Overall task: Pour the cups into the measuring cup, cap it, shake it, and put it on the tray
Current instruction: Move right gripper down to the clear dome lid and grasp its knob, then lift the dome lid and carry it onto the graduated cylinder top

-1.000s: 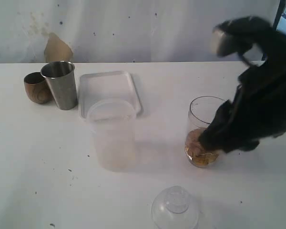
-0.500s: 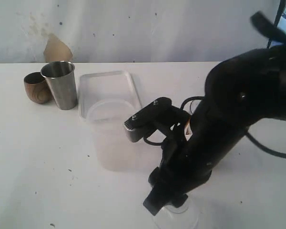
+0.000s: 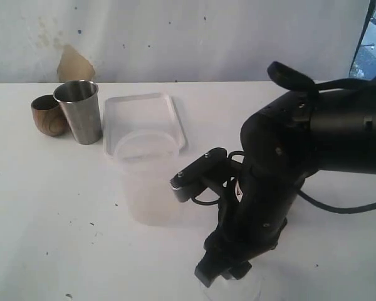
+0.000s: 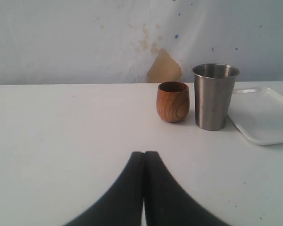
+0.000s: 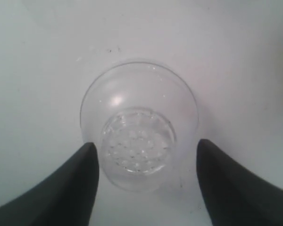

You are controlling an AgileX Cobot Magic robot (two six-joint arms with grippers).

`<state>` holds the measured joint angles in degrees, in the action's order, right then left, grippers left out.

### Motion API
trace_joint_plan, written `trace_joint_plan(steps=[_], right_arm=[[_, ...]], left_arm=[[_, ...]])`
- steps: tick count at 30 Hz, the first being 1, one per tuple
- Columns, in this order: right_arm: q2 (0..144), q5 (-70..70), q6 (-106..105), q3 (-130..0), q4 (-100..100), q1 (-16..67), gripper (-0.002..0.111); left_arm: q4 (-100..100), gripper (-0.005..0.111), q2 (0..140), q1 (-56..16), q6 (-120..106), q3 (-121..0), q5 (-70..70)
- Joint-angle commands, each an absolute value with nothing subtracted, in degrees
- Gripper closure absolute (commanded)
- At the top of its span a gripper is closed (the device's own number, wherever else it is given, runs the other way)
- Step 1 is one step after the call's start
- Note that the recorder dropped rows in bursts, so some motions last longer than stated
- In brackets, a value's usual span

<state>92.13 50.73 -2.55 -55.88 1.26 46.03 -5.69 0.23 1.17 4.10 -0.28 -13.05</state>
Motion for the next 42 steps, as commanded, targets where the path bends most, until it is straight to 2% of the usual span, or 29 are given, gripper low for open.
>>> trace_joint_plan(steps=[1, 4, 6, 7, 8, 9, 10, 20, 24, 27, 35, 42], right_arm=[[93.6, 50.95, -2.29, -55.83, 1.71, 46.21, 0.051], [94.48, 50.46, -2.18, -55.83, 1.71, 46.21, 0.054], [94.24, 50.11, -1.07, -55.83, 1.71, 46.21, 0.066], [94.16, 50.11, -1.07, -55.93, 1.71, 46.21, 0.078], [94.11, 50.36, -1.07, -55.93, 1.71, 46.21, 0.086], [93.77, 51.01, -1.19, -55.93, 1.6, 46.21, 0.1], [93.33, 51.95, -1.29, -55.93, 1.59, 46.21, 0.108], [81.88, 64.18, -1.29, -65.1, 0.98, 46.21, 0.108], [78.64, 69.63, 3.47, -69.69, -4.88, 46.21, 0.108], [77.85, 69.96, 8.39, -73.31, -12.78, 46.21, 0.108], [77.39, 69.96, 9.25, -79.81, -18.58, 46.09, 0.108], [78.7, 69.96, 9.7, -80.49, -16.44, 39.52, 0.108]], left_arm=[[-5.35, 0.107, 0.0, 0.96, 3.99, 0.0, -12.9], [-5.35, 0.107, 0.0, 0.96, 3.99, 0.0, -12.9], [-5.35, 0.107, 0.0, 0.96, 3.99, 0.0, -12.9], [-5.35, 0.107, 0.0, 0.96, 3.99, 0.0, -12.9], [-5.35, 0.107, 0.0, 0.96, 3.99, 0.0, -12.9], [-5.35, 0.107, 0.0, 0.96, 3.99, 0.0, -12.9], [-5.35, 0.107, 0.0, 0.96, 3.99, 0.0, -12.9], [-5.35, 0.107, 0.0, 0.96, 3.99, 0.0, -12.9], [-5.35, 0.107, 0.0, 0.96, 3.99, 0.0, -12.9], [-5.35, 0.107, 0.0, 0.96, 3.99, 0.0, -12.9], [-5.35, 0.107, 0.0, 0.96, 3.99, 0.0, -12.9], [-5.35, 0.107, 0.0, 0.96, 3.99, 0.0, -12.9]])
